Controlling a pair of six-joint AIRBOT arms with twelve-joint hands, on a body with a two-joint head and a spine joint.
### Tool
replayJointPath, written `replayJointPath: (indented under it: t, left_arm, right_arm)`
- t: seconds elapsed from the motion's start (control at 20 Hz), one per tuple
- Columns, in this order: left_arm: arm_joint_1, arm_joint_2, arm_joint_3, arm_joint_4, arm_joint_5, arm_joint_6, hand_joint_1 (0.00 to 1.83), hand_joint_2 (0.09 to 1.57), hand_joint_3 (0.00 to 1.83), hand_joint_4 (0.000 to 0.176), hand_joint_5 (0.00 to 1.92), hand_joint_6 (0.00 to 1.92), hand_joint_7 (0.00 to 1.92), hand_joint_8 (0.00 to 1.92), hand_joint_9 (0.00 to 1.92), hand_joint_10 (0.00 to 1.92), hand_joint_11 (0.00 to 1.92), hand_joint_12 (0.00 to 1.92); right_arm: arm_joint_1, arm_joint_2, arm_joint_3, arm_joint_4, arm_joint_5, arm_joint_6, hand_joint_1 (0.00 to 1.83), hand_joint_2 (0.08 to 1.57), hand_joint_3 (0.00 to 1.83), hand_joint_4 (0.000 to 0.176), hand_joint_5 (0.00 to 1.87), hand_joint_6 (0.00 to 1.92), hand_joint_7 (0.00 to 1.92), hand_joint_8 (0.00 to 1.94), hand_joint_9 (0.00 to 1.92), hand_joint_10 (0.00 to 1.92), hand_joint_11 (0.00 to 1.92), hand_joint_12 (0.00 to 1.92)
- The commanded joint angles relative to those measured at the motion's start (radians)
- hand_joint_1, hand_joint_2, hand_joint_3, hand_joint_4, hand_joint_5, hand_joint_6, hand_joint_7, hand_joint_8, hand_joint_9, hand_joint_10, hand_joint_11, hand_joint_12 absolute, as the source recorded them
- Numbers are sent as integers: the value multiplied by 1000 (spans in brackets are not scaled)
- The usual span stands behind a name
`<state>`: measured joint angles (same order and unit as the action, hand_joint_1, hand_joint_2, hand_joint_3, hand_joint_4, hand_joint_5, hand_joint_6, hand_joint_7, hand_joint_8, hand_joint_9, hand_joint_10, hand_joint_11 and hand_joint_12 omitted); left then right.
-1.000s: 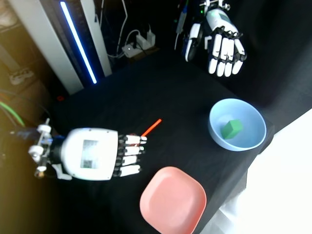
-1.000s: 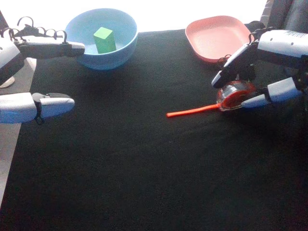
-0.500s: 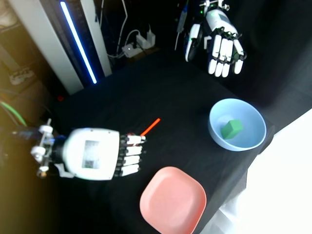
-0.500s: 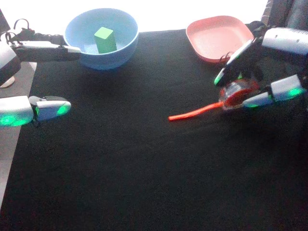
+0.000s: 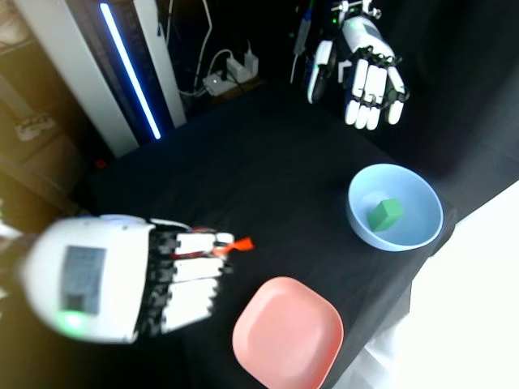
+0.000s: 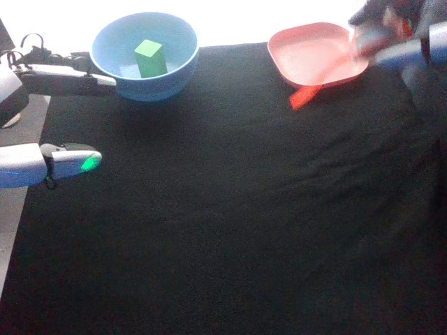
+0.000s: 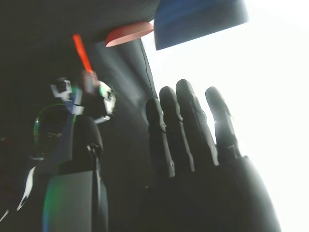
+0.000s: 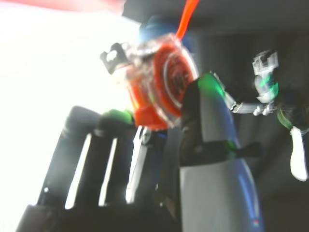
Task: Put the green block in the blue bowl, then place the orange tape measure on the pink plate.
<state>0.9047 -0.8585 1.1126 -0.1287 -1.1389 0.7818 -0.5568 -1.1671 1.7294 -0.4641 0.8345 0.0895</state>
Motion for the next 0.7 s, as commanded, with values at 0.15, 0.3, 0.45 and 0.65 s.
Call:
replayJointPath:
  t: [0.15, 0.3, 0.45, 0.65]
  left_arm:
    - [-6, 0, 5, -17, -120, -6, 750, 1047, 0, 29, 638, 1, 596, 1, 492, 2, 8, 822]
    - [-6, -2, 8, -17, -118, -6, 793, 1047, 0, 14, 650, 2, 611, 2, 498, 3, 0, 848]
    - [-7, -8, 13, -17, -118, -6, 851, 1045, 0, 16, 652, 0, 618, 0, 499, 0, 14, 802]
    - [-13, -15, 17, -15, -117, -8, 903, 1049, 0, 24, 653, 0, 642, 1, 524, 4, 58, 911]
  right_arm:
    - [52, -104, 122, 24, -49, 5, 1512, 1003, 1, 0, 1074, 764, 1415, 29, 1282, 569, 912, 1335]
    - [72, -191, 214, -26, -161, 6, 1429, 1006, 0, 0, 1047, 877, 1439, 11, 1254, 675, 1041, 999]
    - [87, -262, 280, -112, -242, 24, 1406, 1017, 0, 0, 1058, 841, 1443, 5, 1135, 947, 1015, 974]
    - [110, -304, 318, -199, -295, 48, 1327, 935, 0, 0, 905, 188, 1070, 5, 955, 362, 582, 731]
